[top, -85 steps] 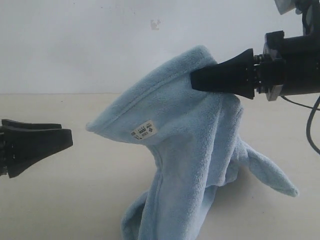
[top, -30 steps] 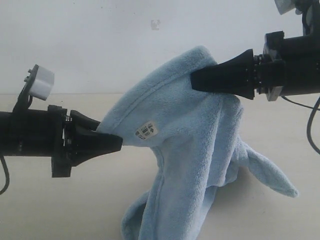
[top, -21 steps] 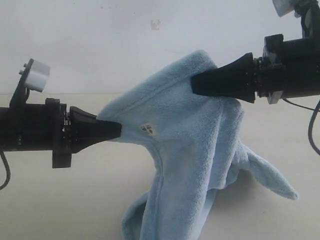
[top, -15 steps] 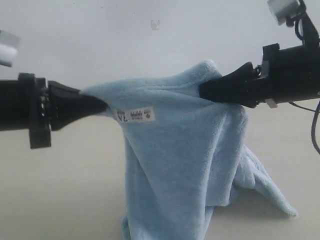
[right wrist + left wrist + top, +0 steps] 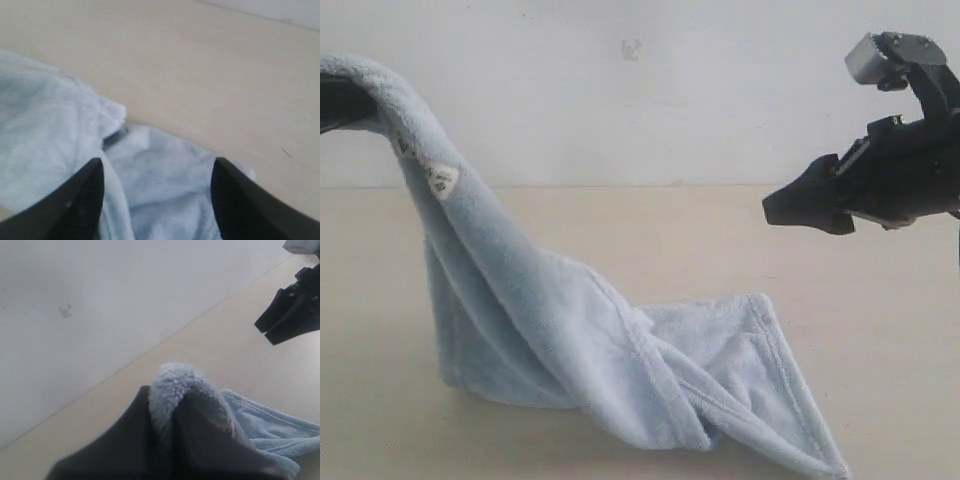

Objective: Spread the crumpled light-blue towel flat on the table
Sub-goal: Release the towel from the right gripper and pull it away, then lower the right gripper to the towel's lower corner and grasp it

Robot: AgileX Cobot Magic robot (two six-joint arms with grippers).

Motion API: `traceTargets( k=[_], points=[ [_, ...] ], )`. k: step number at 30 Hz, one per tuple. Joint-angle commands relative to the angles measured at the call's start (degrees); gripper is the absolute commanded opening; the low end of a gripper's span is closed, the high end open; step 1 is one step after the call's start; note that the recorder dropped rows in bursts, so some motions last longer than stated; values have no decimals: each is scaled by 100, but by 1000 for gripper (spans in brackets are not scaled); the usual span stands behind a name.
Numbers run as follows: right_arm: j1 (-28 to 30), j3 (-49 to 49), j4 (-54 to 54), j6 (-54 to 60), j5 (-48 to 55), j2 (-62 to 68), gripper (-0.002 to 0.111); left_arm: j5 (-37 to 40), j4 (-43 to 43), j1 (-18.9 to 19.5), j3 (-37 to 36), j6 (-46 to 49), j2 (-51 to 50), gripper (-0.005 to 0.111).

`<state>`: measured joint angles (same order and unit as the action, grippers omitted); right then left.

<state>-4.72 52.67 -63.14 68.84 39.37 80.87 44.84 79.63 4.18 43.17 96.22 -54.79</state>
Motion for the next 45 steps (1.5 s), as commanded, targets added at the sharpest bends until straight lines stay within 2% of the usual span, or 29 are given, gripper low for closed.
traceTargets(
  k=[1, 5, 9, 14, 18, 23, 31, 37, 45],
  points=[
    [12, -5, 1523, -1432, 163, -21, 55, -103, -796, 22, 23, -932, 171, 4],
    [-35, -5, 2068, -1609, 653, -21, 55, -92, -929, 22, 23, -990, 171, 4],
    [-635, -5, 3188, -1658, 736, 39, 55, -92, -929, 22, 12, -990, 171, 4],
    [-1450, -5, 4609, -3003, 751, 630, 55, -162, -929, 22, -118, -990, 171, 4],
    [-1859, -5, 5627, -3890, 839, 1157, 55, -328, -916, 22, -270, -967, 171, 4],
    [-2234, -5, 5766, -3931, 877, 1481, 55, -604, -850, 22, -409, -967, 171, 4],
    [-2616, -177, 6126, -4118, 748, 1589, 55, -604, -797, 22, -422, -967, 171, 4],
    [-2675, -711, 6388, -4141, -5, 1589, 55, -593, -798, 22, -422, -967, 171, 4],
    [-2675, -735, 6434, -4231, -300, 1844, 55, -581, -768, 22, -422, -967, 171, 4]
  ],
)
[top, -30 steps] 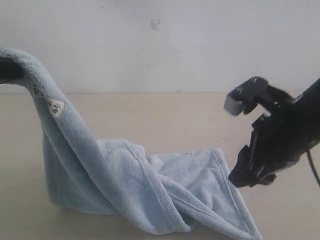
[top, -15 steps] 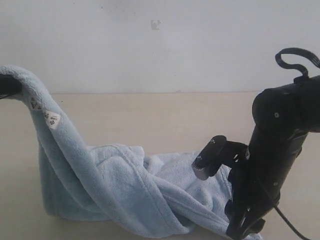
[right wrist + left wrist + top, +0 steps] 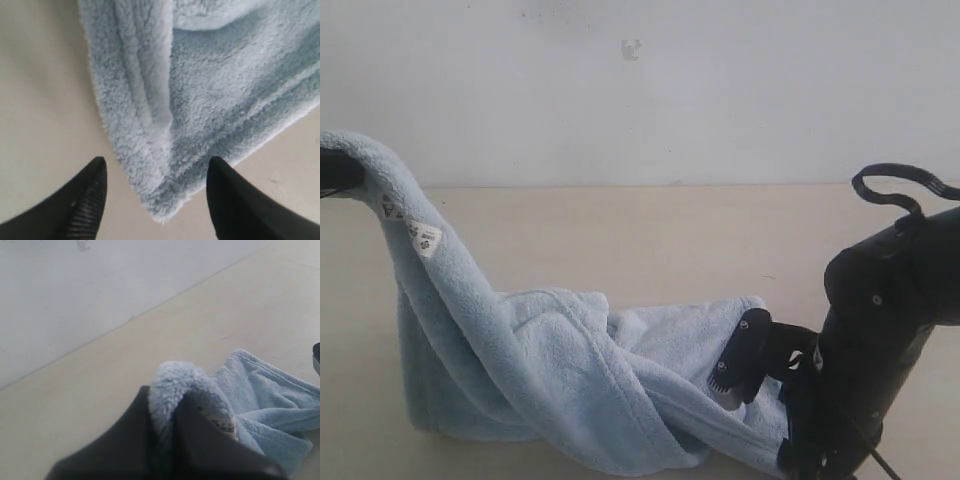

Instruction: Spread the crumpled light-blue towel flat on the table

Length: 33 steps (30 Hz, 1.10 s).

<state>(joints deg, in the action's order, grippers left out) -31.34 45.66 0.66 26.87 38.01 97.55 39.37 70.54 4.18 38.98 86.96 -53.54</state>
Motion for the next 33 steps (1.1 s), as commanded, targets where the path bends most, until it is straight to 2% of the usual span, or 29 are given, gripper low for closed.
traceTargets(
  k=[1, 6, 9, 11, 13, 16, 20, 24, 30, 33],
  points=[
    [-13, -34, 55, -34, -179, 239, 55, -16, 158, 22, -3, -52, 46, 4],
    [-13, -34, 301, -233, -331, 541, 52, 6, 158, 22, -3, -52, 46, 4],
    [-13, -34, 314, -234, -449, 582, 34, 6, 158, 22, -3, -52, 46, 4],
    [-13, -34, 314, -234, -534, 582, 14, 6, 158, 22, -3, -52, 46, 4],
    [-13, -22, 330, -264, -605, 572, 0, 6, 158, 22, -3, -52, 46, 4],
    [57, 231, 594, -651, -445, 520, 1, 178, 158, 22, -3, -41, 46, 4],
    [276, 720, 1678, -2048, -79, 99, 1, 419, -122, 22, -66, -41, 46, 4],
    [545, 1204, 2751, -2853, 108, -607, 1, 635, -597, 22, -340, -59, 46, 4],
    [1146, 1924, 2971, -2977, 678, -1511, 1, 860, -1497, 22, -893, -59, 46, 4],
    [1396, 2062, 2971, -2977, 861, -1738, 1, 885, -1556, 22, -1002, -93, -17, 4]
  ],
)
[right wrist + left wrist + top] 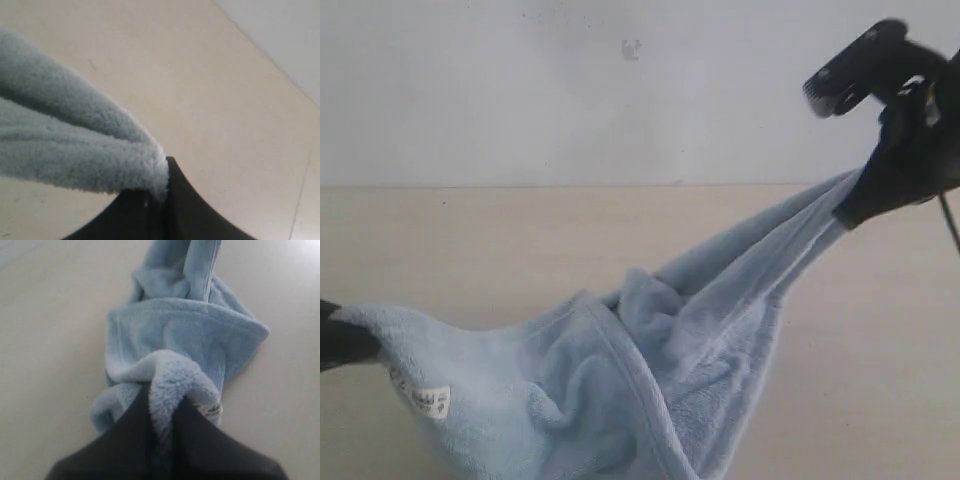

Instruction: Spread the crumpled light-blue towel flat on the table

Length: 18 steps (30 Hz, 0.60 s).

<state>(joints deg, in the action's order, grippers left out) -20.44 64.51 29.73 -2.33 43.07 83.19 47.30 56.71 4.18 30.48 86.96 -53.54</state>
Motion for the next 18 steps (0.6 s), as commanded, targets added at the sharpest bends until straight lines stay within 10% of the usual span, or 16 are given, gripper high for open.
traceTargets(
  k=[1, 9, 18],
  points=[
    [385, 188, 64, -57, 368, -374, 1, 91, -174, 22, -164, -140, -39, 4],
    [653, 188, 19, 41, 324, -893, 1, -148, -493, 22, -281, -314, -940, 9],
    [653, 188, -695, 593, 285, -939, 1, -998, 1245, 22, -18, -300, -1324, 79]
  ],
)
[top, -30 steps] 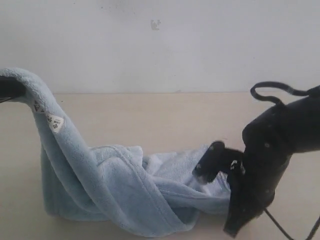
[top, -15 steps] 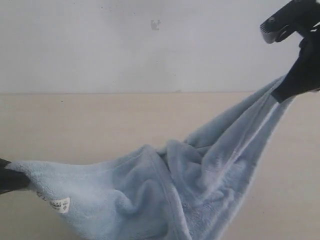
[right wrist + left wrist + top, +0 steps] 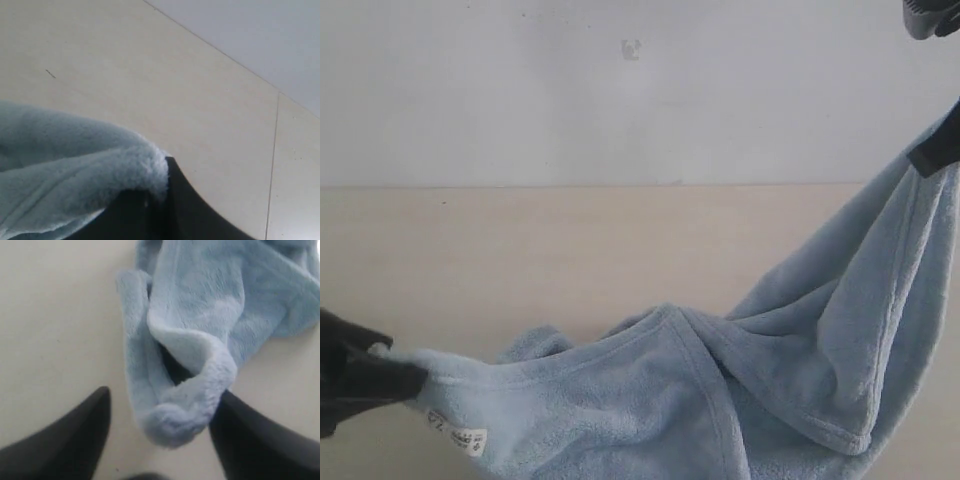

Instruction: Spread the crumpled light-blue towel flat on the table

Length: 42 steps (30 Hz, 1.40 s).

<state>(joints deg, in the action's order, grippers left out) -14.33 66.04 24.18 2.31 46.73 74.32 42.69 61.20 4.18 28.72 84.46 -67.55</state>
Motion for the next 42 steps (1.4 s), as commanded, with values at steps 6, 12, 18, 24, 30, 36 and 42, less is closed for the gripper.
traceTargets(
  k=[6, 12, 18, 24, 30, 36, 42],
  points=[
    [42, 34, -129, 171, -175, -52, 1, -1682, 1063, 22, 241, -75, 520, 82],
    [42, 34, -95, 171, -259, -41, 1, -1183, 1702, -19, 250, 44, 852, 81],
    [603, 34, -647, 283, -91, 399, 1, -1129, 2063, -736, 261, 1096, 148, 72],
    [1508, 34, -1693, 902, -88, 1039, 1, -1273, 2381, -1604, 1067, 1867, -1172, 72],
    [1550, 34, -2364, 1452, -433, 1291, 1, -979, 2381, -2006, 2270, 1578, -2944, 72],
    [1550, 34, -2364, 1499, -547, 1597, 1, -990, 2381, -2312, 2996, 1605, -4044, 72],
    [1550, 34, -2364, 1510, -672, 1717, 1, -979, 2357, -2477, 3446, 1605, -4724, 72]
  ],
)
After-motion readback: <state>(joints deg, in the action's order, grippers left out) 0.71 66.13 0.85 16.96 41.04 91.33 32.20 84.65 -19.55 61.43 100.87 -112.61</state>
